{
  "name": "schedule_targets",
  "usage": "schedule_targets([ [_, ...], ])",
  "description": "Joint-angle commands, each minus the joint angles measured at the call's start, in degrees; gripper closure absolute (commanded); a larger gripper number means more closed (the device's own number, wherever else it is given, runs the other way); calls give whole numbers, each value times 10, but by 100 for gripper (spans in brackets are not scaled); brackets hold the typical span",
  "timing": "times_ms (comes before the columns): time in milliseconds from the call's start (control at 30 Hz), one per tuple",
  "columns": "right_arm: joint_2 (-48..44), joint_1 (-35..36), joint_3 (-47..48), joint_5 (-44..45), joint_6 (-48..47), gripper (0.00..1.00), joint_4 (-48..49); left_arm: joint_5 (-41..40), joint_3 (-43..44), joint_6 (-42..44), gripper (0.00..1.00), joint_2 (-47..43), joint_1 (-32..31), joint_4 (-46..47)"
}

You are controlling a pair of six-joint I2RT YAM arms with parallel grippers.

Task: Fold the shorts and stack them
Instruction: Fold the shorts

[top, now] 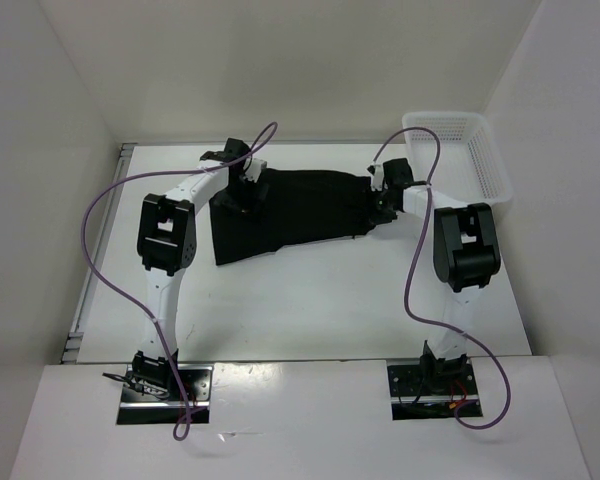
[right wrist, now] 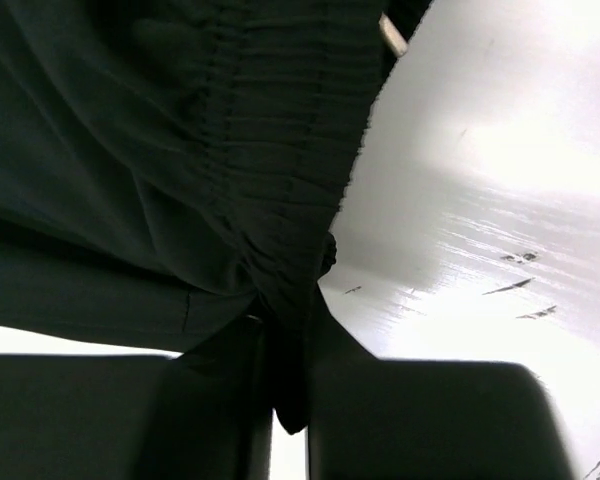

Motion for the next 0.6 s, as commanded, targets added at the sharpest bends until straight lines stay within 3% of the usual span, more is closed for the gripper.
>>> schedule_targets([
  [0, 7, -2, -3, 40, 2, 94, 10, -2, -21, -11, 1, -1, 1, -32],
  [67, 2, -2, -3, 51, -3, 100, 10, -2, -21, -11, 1, -6, 1, -32],
  [367, -66, 4, 9, 26, -28, 100, -1, -2, -52, -11, 1, -52, 17, -32],
  [567, -101, 16, 16, 26, -57, 100, -19, 78, -52, -11, 1, -152, 17, -26],
])
